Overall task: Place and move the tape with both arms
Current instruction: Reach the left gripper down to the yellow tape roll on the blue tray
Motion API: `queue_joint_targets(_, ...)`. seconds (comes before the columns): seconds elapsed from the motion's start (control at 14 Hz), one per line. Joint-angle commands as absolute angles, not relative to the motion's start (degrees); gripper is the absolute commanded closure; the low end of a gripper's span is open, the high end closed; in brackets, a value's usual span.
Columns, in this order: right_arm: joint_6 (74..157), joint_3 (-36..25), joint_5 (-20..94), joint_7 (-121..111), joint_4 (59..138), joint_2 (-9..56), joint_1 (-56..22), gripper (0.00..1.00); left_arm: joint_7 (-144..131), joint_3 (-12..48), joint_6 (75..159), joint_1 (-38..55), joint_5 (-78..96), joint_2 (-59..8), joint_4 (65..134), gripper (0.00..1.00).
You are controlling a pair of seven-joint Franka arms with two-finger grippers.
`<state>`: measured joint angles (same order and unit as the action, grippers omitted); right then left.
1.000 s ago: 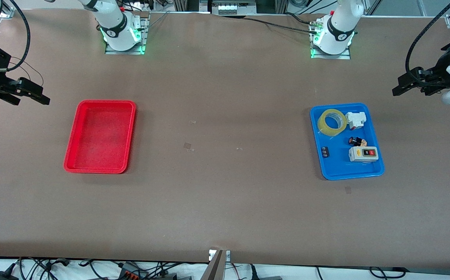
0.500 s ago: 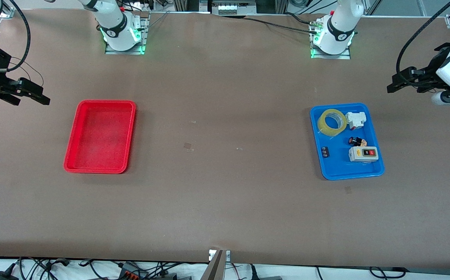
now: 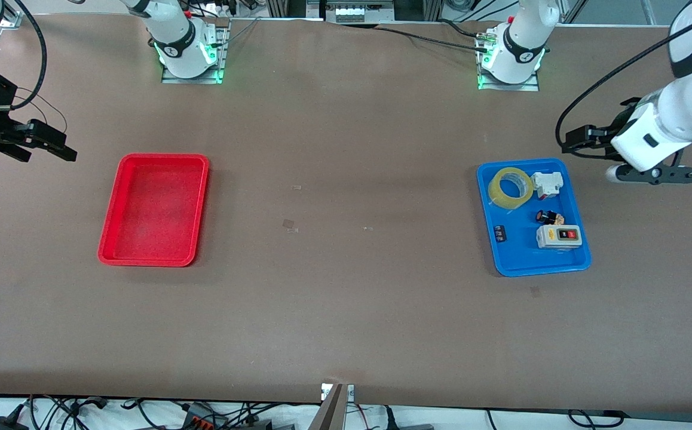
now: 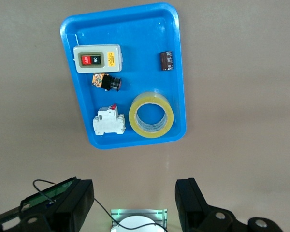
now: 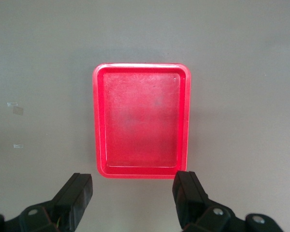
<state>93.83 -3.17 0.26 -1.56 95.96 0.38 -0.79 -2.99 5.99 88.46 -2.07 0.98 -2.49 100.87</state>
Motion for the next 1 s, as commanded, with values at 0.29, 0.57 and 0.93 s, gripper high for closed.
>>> queue_joint_targets(0.29, 93.08, -3.16, -0.09, -2.64, 95.19, 0.18, -0.70, 0.00, -2.20, 5.89, 107.54, -1.84, 1.41, 3.42, 122.04, 0.00)
queue_joint_targets(0.57, 92.90, -3.16, -0.09, -2.55, 95.27, 0.26, -0.79, 0.00, -2.29, 5.89, 125.21, -1.85, 1.41, 4.05, 135.32, 0.00)
queue_joint_targets(0.93, 92.90, -3.16, -0.09, -2.64, 95.27, 0.26, -0.79, 0.00, -2.20, 5.80, 138.85, -2.46, 1.32, -2.18, 141.15, 0.00)
